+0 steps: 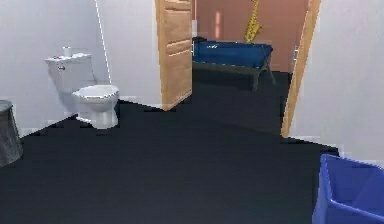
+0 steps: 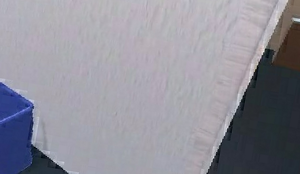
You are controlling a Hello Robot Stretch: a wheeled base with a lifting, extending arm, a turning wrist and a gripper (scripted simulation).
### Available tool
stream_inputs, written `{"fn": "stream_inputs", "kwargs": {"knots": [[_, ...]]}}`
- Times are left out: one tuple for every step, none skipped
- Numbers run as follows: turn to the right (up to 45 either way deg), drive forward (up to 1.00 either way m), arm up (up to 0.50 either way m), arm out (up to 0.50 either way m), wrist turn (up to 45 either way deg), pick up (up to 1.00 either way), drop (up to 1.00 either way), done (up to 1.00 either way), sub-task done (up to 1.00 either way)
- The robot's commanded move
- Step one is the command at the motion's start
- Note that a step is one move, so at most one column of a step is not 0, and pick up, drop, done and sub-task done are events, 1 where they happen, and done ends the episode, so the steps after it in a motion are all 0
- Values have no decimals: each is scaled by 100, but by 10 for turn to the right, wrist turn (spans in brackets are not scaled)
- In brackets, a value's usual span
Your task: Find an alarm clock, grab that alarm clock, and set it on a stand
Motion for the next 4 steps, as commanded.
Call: {"fn": "stream_inputs", "kwargs": {"knots": [[120,0,0,0,0,0,0,0,0],[0,100,0,0,0,0,0,0,0],[0,100,0,0,0,0,0,0,0],[0,45,0,0,0,0,0,0,0]]}}
